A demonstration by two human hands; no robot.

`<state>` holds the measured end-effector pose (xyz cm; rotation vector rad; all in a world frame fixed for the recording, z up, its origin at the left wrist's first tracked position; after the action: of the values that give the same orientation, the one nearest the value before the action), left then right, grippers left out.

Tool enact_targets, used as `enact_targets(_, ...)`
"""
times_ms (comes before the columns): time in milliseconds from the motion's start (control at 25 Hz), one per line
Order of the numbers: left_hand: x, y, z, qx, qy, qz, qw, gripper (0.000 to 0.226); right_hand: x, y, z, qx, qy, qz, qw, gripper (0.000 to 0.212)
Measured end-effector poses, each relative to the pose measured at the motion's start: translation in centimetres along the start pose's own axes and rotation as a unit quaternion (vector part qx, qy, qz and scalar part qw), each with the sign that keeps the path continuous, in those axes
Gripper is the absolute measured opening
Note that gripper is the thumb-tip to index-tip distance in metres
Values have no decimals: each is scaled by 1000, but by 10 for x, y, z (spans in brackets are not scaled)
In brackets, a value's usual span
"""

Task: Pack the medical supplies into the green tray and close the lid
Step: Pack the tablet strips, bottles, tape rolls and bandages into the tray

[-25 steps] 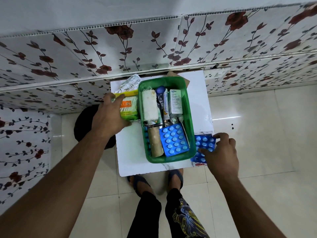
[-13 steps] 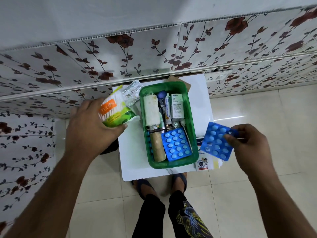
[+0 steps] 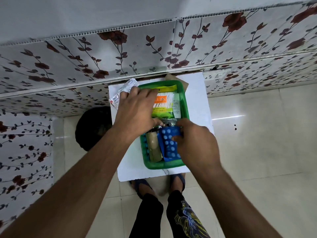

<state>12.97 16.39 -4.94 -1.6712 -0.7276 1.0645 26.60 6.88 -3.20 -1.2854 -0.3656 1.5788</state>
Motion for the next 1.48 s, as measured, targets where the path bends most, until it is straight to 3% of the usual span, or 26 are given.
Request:
enact_targets(200, -7, 0, 7, 24, 8, -51, 998, 79, -9, 7, 10, -182, -56, -56, 980, 37)
enact_targets(400, 2, -1, 1, 49, 1, -16, 999, 73, -5, 32, 6, -216, -81, 34, 973, 29)
enact_targets(480, -1, -5, 6, 25, 5, -19, 999, 72, -3, 17, 4, -173, -83, -11, 981, 23)
enact_targets(560, -12, -15, 20, -63, -6, -71, 995, 61, -1, -17, -10, -30, -68, -119, 990, 13)
enact_targets(680, -33, -18, 67, -252, -92, -181, 946, 35, 29, -53, -36, 158, -40, -186, 969, 11)
enact_targets(760, -31, 0, 97, -307, -173, -157, 923, 33, 68, -59, -39, 161, -27, -163, 973, 16)
enact_targets(880, -8, 33, 110, -244, -186, -42, 951, 50, 126, -53, -32, 97, -12, -99, 990, 31)
enact_targets(960, 3, 43, 112, -192, -175, -10, 966, 62, 151, -45, -26, 82, -13, -56, 995, 40)
enact_targets(1080, 9, 45, 116, -174, -192, -38, 965, 66, 169, -33, -22, 85, -23, -2, 996, 53)
enact_targets(1280, 16, 48, 119, -145, -211, -39, 966, 74, 182, -27, -25, 71, -33, 9, 997, 40)
enact_targets(1400, 17, 51, 129, -181, -235, -26, 955, 61, 181, -23, -25, 78, -36, 18, 996, 58)
enact_targets(1480, 13, 52, 130, -258, -245, -13, 934, 46, 177, -23, -30, 84, -27, 21, 996, 56)
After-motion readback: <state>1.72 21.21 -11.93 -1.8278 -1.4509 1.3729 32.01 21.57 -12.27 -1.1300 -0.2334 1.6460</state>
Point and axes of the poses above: each hand's wrist, its own x-axis towards the middle knuckle, its own y-axis out of the palm, z = x × y, the point moved 7 cm from there along x, towards the middle knuckle, and after that the axes turned 10 degrees about z, right-handed, at the moved point
